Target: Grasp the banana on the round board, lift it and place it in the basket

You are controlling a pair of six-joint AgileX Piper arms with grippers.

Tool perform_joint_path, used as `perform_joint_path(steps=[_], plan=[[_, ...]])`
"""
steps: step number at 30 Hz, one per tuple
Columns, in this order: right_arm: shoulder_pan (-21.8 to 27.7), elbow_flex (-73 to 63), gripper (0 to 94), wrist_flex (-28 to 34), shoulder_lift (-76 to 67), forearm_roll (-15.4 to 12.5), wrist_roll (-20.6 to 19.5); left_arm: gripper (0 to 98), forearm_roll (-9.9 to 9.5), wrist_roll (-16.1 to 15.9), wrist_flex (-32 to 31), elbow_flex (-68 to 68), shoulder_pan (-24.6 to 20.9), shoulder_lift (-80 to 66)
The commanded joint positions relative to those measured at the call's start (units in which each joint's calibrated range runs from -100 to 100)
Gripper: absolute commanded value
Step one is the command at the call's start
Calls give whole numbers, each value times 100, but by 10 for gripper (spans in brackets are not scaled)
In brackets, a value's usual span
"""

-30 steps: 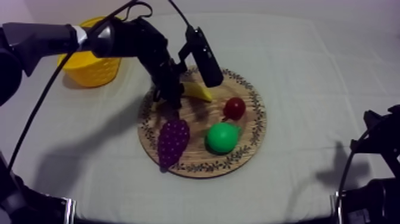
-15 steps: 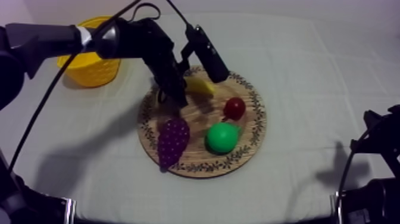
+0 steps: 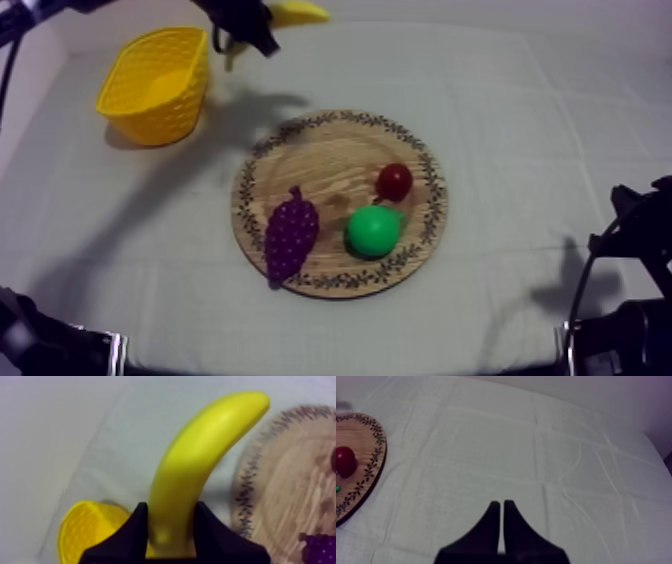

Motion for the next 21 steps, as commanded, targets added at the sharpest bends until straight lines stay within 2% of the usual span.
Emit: perform_joint_path(steps=[1, 10, 21], plan=[[3, 5, 4, -1, -5, 1, 0, 160, 25, -8, -64, -1, -384, -115], [3, 5, 4, -1, -5, 1, 0, 160, 243, 59, -487, 303, -1410, -218], [3, 5, 4, -1, -5, 1, 0, 161, 396, 345, -1239, 1084, -1882, 243]])
